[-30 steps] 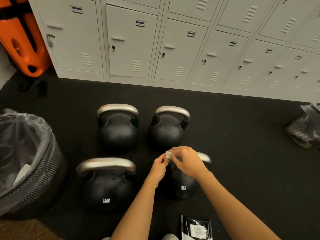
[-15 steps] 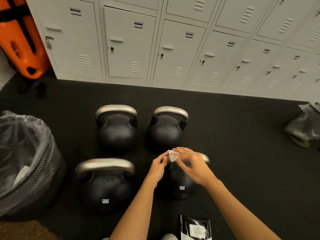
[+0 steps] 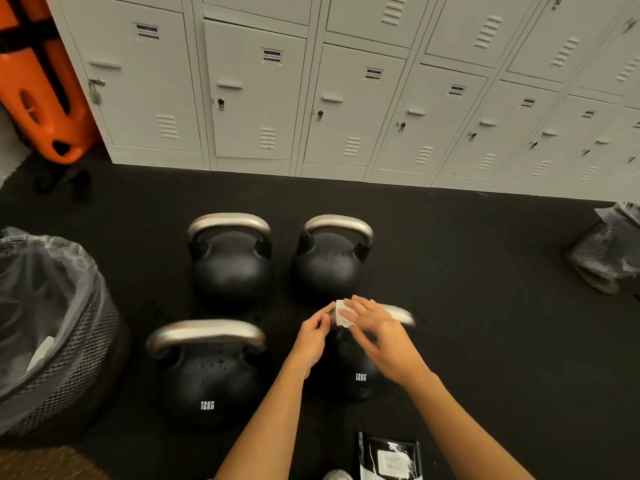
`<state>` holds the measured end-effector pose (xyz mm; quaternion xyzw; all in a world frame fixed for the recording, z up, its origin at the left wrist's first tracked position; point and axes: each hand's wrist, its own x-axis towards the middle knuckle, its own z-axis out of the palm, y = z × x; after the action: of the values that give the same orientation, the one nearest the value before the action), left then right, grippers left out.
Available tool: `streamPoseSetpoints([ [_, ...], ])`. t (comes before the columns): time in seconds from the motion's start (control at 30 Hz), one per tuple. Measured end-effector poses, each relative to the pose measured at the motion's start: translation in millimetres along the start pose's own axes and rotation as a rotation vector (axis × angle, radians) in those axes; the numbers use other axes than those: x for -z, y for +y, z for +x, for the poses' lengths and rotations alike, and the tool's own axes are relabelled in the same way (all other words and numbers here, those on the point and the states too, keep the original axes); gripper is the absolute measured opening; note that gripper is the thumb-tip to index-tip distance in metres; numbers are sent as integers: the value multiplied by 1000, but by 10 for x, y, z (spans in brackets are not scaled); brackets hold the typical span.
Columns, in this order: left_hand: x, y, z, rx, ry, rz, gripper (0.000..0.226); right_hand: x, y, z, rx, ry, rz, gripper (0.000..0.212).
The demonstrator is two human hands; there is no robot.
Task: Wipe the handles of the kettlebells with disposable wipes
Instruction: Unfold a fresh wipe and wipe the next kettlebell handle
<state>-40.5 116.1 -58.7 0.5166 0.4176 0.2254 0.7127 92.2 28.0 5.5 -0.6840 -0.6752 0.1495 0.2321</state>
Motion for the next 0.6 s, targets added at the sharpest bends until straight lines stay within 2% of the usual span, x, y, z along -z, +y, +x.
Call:
streamPoseSetpoints([
  [0.1, 2, -4, 0, -4, 14, 13, 39, -19, 69, -171, -14, 61, -21, 42],
  [0.23, -5, -1, -14, -7, -4, 4, 39, -184, 74, -66, 8, 132, -185, 46],
  [0.47, 71, -49, 43, 13, -64, -23, 39, -183, 147, -151, 113, -27, -143, 50],
  [0.6, 75, -60, 57, 2, -51, -19, 38, -123, 196, -150, 97, 25, -155, 50],
])
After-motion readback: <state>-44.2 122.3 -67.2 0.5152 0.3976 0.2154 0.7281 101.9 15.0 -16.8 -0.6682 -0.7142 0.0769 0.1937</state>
